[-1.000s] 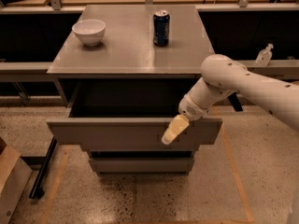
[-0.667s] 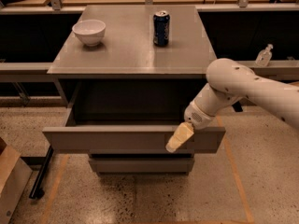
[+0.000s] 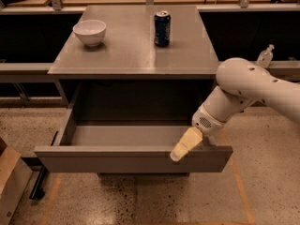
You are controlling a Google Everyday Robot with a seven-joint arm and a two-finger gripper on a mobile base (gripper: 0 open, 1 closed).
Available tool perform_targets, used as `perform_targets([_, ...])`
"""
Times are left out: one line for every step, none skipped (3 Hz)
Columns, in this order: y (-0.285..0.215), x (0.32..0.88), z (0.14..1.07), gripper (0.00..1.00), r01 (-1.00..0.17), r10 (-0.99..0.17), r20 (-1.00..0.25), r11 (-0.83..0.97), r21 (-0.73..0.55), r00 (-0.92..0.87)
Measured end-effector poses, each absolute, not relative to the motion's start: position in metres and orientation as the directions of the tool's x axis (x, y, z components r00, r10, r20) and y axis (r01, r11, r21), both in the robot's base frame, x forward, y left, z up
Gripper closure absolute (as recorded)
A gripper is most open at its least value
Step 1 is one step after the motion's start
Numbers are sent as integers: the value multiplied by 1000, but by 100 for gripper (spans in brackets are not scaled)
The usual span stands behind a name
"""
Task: Open top drawer
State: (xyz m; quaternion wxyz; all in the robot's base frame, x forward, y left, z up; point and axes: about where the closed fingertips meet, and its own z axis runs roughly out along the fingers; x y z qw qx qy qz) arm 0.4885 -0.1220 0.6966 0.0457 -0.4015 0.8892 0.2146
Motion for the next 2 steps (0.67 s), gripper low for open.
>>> perform_targets([-117, 496, 712, 0, -772, -706, -314, 561, 298, -635])
perform_targets([-116, 497, 714, 0, -780, -710, -325, 555, 289, -625])
